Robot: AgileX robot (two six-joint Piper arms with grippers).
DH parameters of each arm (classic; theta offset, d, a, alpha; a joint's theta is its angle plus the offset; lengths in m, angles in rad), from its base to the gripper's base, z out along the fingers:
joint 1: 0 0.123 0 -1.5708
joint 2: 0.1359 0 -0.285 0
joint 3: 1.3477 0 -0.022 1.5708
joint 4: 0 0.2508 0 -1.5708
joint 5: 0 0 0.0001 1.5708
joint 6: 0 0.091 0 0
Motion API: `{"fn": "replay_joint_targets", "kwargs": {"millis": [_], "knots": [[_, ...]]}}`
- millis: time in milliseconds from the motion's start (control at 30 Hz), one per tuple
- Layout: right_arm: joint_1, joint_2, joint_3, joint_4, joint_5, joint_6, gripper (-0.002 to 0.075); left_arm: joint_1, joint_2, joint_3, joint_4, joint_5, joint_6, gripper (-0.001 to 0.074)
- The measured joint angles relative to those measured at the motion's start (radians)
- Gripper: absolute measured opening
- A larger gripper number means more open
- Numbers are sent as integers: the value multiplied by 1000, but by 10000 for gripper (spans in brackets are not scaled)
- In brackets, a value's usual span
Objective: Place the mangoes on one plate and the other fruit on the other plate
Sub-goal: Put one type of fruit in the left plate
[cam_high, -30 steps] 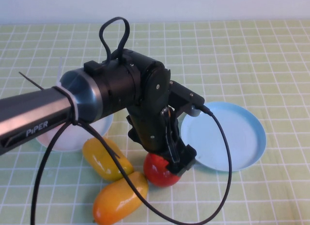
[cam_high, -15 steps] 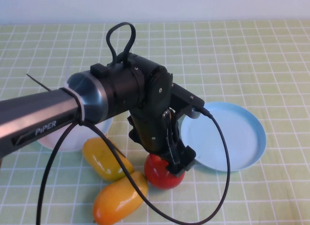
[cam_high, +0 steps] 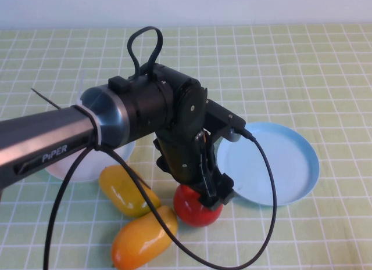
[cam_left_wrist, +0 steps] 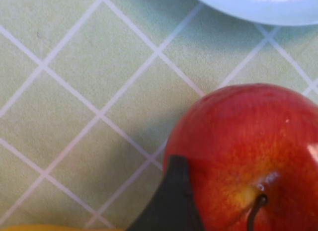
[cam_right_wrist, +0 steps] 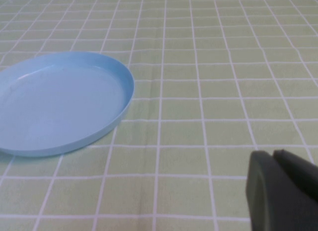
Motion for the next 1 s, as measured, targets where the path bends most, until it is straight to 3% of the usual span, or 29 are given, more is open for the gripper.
{"fn": "replay_joint_targets", "kwargs": {"millis": [400, 800, 1000], "knots": [[0, 0, 0, 0, 0, 0, -16, 29, -117, -5, 148, -6, 0, 567], [0, 0, 0, 0, 0, 0, -17, 336, -141, -62, 314, 40, 9, 566], [0, 0, 0, 0, 0, 0, -16, 368, -73, -62, 309, -89, 20, 564]]}}
